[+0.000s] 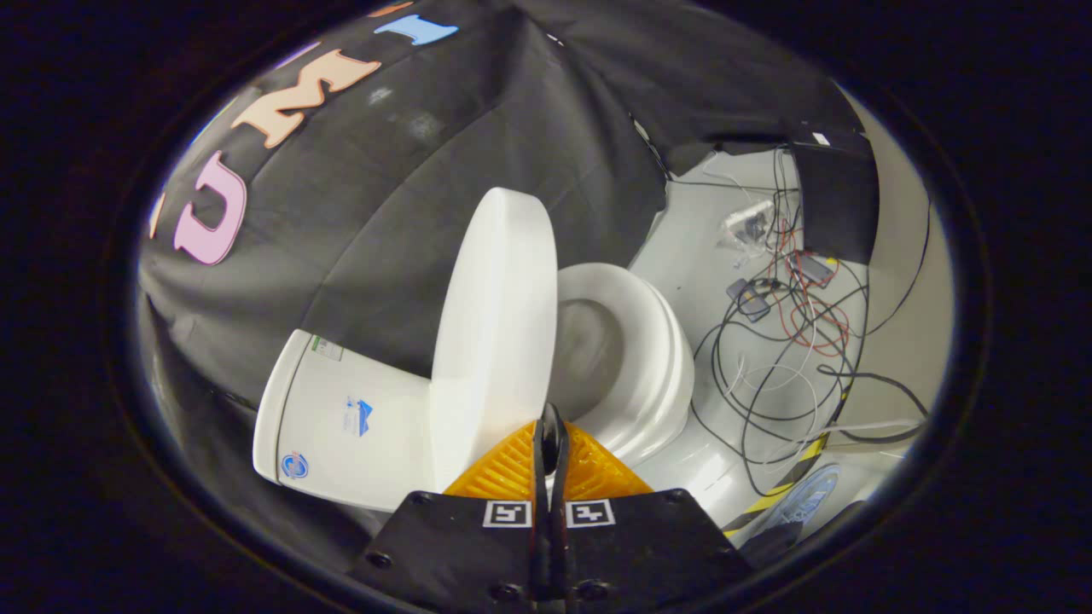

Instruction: Open the toilet lid.

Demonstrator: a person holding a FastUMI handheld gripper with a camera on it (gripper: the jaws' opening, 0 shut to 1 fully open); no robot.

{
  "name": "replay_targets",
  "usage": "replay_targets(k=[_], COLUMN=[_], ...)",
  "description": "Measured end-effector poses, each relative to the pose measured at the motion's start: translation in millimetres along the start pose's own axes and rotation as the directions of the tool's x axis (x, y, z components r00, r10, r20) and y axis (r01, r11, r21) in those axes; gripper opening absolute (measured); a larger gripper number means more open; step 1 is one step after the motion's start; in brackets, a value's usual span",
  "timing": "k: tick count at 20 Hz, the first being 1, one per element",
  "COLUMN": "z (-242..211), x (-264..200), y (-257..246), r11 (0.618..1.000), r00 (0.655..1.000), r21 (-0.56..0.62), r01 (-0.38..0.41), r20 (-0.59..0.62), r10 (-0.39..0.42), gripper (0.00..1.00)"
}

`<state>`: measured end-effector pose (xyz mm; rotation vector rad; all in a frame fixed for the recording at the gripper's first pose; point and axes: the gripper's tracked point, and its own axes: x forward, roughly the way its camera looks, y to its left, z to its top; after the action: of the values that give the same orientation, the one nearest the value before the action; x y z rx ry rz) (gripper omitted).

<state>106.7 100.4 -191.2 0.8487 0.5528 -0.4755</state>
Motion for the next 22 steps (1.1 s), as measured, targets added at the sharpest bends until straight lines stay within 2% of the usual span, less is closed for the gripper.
replay_targets(k=[13, 22], z=[7.9, 9.9], x=[-25.2, -40.9], y=[52.3, 88.3], r11=[0.987, 0.944], r00=[0.995, 0.987], r21=[-0.156, -0.316], r01=[0.046, 0.089], r20=[0.093, 0.156], r10=[-0.031, -0.041], gripper=[0.00, 0.00])
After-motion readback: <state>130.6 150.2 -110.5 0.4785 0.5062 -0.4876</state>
